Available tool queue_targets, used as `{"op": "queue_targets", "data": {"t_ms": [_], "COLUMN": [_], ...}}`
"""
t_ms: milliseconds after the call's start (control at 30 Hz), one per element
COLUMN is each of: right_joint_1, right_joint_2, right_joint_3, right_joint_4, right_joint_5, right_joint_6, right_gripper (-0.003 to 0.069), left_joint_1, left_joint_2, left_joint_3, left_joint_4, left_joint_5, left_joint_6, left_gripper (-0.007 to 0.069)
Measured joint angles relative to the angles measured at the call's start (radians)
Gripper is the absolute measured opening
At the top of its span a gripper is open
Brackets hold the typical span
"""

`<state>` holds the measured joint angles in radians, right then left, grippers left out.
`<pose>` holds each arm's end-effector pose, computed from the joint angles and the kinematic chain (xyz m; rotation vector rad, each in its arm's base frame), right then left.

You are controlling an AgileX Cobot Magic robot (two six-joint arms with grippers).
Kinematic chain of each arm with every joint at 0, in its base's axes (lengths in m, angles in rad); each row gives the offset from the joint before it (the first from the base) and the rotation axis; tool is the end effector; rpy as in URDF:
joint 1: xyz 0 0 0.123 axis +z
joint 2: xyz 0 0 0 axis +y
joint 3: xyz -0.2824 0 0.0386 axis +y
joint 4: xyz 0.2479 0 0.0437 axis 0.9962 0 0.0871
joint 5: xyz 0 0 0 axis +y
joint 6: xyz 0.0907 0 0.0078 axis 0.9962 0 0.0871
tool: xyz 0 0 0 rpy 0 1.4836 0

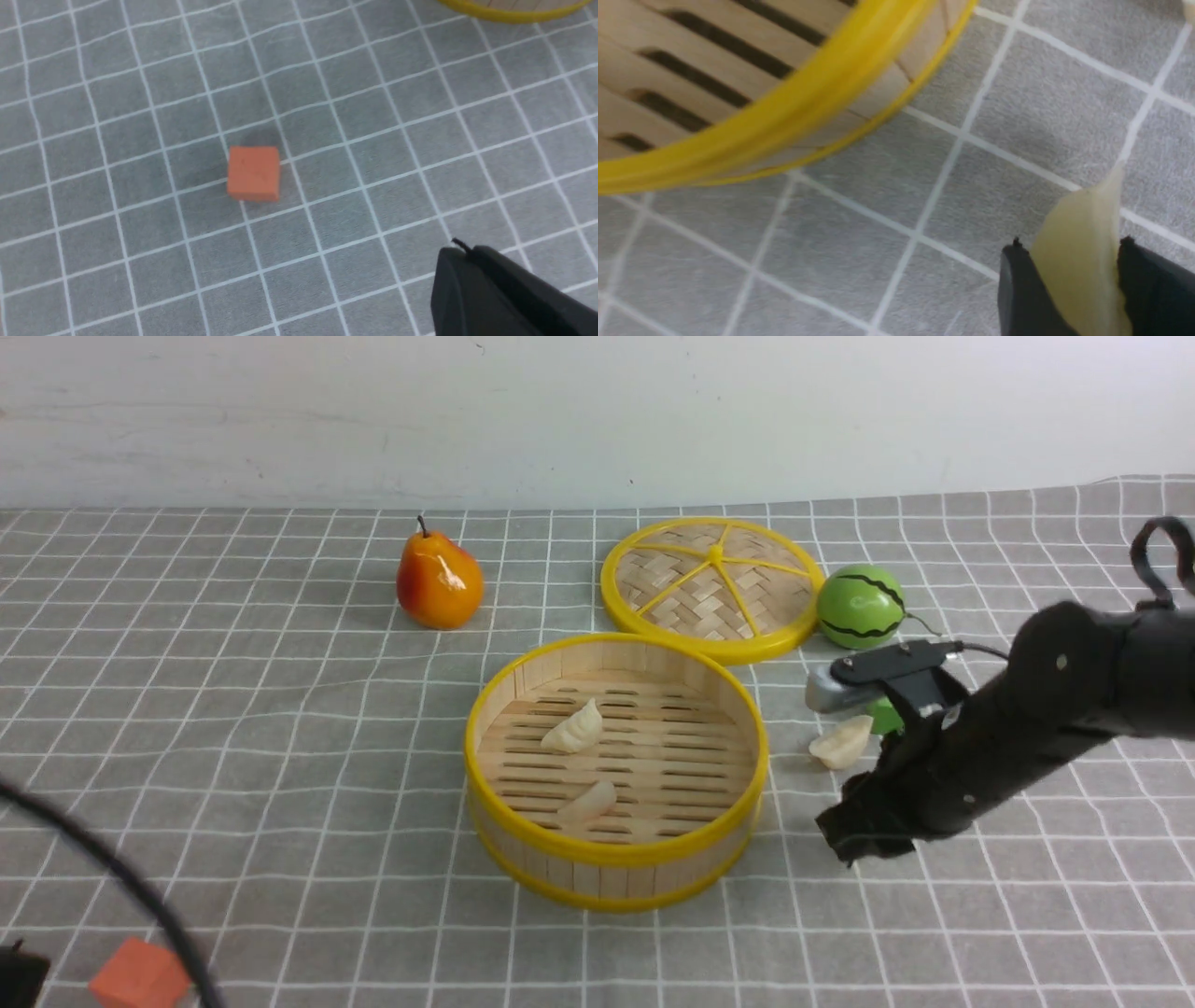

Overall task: Put the dumplings into the steamer on the table with the grey tablecloth.
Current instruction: 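Reach for and grasp a dumpling lying on the table beside the steamer, then place the dumpling in the bamboo steamer basket with the right gripper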

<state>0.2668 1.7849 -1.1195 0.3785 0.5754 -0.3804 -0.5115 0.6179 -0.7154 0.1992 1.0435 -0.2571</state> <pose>0.3409 0.1122 0.1917 -0.4982 2.6499 0.3365 0.0894 -0.0323 0.3182 0.3486 2.3813 -0.1011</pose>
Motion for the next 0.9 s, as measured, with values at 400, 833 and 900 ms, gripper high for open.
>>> {"op": "queue_targets", "data": {"t_ms": [400,833,900], "right_joint_1": [0.225,0.213,0.184], "right_joint_2": [0.088,0.151,0.096], "right_joint_3": [-0.228,-0.287,-0.321], "right_joint_4": [0.132,0.190,0.177], "right_joint_5": [-0.154,-0.080,-0.014], "right_joint_6": [-0.215,-0.107,-0.091], "right_gripper": [0.0252,0.0557,0.0592], "left_joint_1": [0.000,0.000,0.000], "left_joint_2": [-0.302,-0.351,-0.351], "left_joint_3": [0.400,0.406,0.406], "left_joint_4": [0.211,0.226,0.226], "left_joint_5": [-0.395,-0.419,-0.419], "left_joint_6": [-0.191,-0.195,-0.195], "left_gripper": [-0.0014,-0.0014,-0.0014]}}
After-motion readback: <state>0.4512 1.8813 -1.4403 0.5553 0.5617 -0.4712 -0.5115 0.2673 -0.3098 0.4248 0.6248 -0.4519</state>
